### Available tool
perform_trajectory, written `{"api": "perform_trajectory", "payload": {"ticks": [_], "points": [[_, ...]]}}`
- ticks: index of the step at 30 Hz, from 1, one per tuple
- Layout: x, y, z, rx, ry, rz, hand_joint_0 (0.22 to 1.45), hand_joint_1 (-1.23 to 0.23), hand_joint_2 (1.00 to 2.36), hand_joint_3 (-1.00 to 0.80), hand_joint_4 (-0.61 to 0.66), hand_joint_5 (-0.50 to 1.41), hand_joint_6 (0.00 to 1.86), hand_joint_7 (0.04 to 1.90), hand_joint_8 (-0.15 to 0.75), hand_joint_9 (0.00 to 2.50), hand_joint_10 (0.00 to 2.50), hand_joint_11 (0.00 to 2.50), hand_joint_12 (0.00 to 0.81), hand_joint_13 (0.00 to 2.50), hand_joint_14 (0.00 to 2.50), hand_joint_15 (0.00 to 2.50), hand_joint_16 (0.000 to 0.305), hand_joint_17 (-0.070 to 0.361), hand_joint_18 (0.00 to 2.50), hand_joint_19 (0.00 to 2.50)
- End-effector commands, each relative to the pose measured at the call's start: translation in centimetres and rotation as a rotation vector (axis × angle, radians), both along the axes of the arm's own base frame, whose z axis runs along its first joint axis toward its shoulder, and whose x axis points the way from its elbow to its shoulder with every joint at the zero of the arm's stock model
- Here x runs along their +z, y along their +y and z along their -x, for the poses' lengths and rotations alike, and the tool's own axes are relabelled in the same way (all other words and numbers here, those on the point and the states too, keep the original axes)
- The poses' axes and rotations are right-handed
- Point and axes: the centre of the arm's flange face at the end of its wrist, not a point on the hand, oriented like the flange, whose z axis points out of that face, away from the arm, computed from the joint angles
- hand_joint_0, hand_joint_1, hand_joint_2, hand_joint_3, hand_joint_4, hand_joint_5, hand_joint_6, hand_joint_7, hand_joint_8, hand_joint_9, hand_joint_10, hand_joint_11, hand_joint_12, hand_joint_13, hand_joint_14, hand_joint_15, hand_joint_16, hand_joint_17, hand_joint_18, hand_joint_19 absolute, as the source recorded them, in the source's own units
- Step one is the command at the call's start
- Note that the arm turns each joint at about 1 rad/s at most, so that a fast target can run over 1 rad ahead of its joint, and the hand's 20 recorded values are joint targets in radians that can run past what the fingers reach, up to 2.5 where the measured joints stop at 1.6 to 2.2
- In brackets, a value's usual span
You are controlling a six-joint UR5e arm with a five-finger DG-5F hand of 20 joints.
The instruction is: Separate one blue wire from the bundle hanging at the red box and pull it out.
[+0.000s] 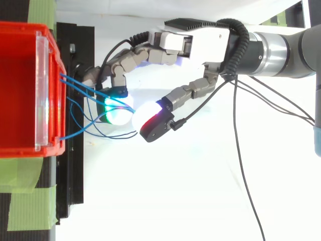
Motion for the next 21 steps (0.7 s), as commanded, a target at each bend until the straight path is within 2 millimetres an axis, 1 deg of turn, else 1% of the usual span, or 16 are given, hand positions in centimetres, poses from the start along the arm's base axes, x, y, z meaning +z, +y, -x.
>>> {"api": "perform_trajectory", "payload": {"ticks": [1, 15, 21], "points": [[-0.03, -0.02, 0.01, 0.0, 0.0, 0.0, 0.64, -0.65, 1.02, -0.28, 0.25, -0.21, 0.76, 1.03, 0.292, 0.4, 0.01, 0.28, 0.395, 0.48, 0.01, 0.34, 0.053, 0.119, 0.39, 0.51], [-0.06, -0.1, 0.08, 0.008, 0.002, 0.004, 0.64, -0.66, 1.02, -0.18, 0.25, -0.22, 0.83, 1.02, 0.296, 0.42, 0.01, 0.32, 0.397, 0.51, 0.01, 0.36, 0.053, 0.119, 0.4, 0.51], [0.04, -0.17, 0.1, 0.01, 0.001, 0.005, 0.64, -0.67, 1.03, -0.12, 0.25, -0.22, 0.84, 1.03, 0.311, 0.52, 0.01, 0.45, 0.396, 0.57, 0.01, 0.41, 0.052, 0.118, 0.43, 0.52]]}}
